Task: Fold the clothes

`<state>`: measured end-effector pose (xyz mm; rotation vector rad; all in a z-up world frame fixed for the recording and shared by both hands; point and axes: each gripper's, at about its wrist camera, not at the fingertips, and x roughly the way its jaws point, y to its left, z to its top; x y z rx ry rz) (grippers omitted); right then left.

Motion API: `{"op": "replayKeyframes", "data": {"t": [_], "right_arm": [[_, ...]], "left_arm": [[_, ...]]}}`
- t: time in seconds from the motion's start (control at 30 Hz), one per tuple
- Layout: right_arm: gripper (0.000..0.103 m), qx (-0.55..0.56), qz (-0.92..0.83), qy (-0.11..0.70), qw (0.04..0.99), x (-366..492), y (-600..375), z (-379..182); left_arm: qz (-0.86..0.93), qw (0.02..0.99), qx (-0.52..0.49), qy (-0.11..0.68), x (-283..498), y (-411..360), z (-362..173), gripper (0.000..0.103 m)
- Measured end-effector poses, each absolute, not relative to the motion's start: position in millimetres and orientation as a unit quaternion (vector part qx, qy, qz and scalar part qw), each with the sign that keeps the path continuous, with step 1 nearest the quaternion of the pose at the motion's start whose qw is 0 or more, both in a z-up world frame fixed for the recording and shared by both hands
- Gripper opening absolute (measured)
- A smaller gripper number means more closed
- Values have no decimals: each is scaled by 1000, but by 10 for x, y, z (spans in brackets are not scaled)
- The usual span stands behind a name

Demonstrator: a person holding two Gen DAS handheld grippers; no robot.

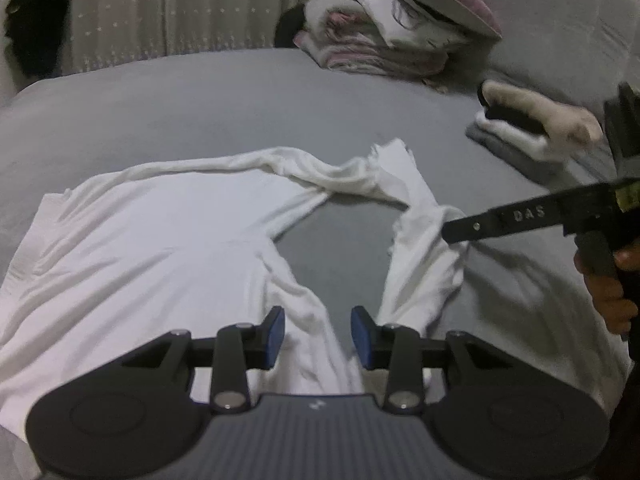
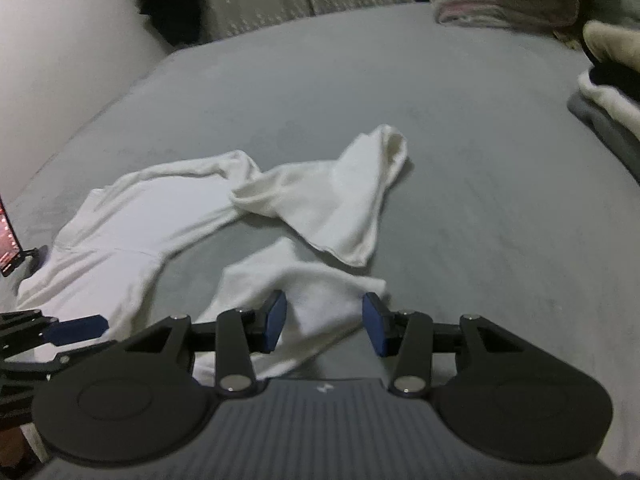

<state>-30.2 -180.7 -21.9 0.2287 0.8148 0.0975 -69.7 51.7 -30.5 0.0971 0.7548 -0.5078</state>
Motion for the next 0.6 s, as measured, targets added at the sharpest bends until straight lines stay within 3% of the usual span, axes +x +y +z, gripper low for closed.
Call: {"op": "replayKeyframes", "data": {"t": [0.07, 0.17, 0.2, 0.27, 0.6], "right_arm": [[45, 115, 48, 395, 910, -307, -1819, -253], [18, 127, 57, 395, 908, -303, -1815, -292], [14, 130, 58, 394, 908, -305, -1810, -295], [11, 131, 59, 387, 911, -335, -1799, -274], [10, 106, 50, 329, 937, -797, -1841, 169]], "left_arm": [[-251, 892, 49, 374, -701, 490, -310, 36], [-252, 889, 56, 377, -707, 464, -328, 24], [-252, 889, 59, 378, -710, 456, -334, 20], [-250, 889, 64, 379, -720, 451, -345, 4], [-235, 911, 24, 338, -801, 704, -169, 2]]}}
